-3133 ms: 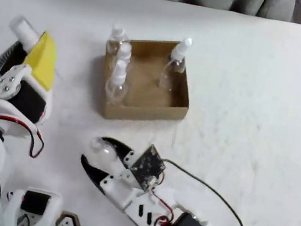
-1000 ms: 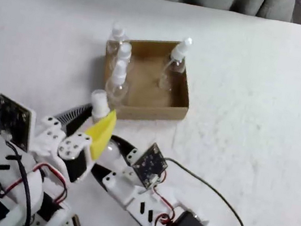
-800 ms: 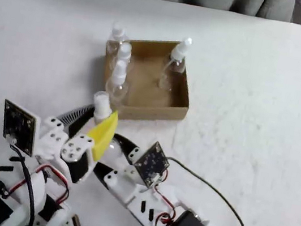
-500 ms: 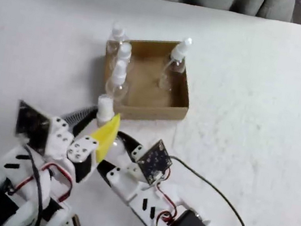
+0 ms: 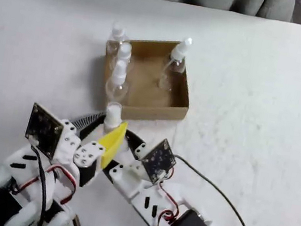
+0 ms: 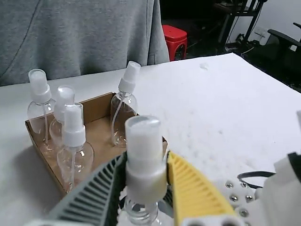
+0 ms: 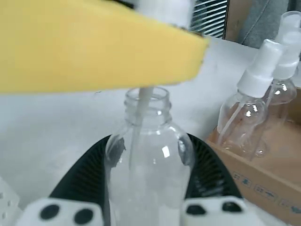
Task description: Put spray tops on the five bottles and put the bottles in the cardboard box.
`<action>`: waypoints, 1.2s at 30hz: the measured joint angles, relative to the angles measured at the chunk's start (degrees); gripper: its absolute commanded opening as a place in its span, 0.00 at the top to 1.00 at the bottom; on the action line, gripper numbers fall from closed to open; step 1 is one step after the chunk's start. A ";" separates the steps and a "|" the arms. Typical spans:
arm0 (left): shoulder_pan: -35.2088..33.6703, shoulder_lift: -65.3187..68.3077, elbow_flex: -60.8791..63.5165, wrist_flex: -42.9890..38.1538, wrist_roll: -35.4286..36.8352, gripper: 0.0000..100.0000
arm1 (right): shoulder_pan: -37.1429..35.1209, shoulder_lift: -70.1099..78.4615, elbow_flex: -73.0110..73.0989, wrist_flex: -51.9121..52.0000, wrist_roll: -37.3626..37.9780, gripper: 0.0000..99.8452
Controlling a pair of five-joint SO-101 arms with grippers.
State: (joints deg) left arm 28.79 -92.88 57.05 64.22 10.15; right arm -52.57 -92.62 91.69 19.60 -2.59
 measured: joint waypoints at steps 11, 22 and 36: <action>0.00 -0.35 -0.09 1.76 0.00 0.68 | 1.93 0.35 0.00 0.00 -0.09 0.98; -2.20 -0.35 -1.76 2.81 0.09 0.68 | 2.11 0.35 0.00 0.00 -0.09 0.98; -2.73 -0.35 -9.58 6.77 0.09 0.68 | 2.29 0.35 0.00 0.00 -0.09 0.98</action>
State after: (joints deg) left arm 26.07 -93.23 47.47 70.99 10.24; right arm -50.29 -92.26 91.69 19.60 -2.68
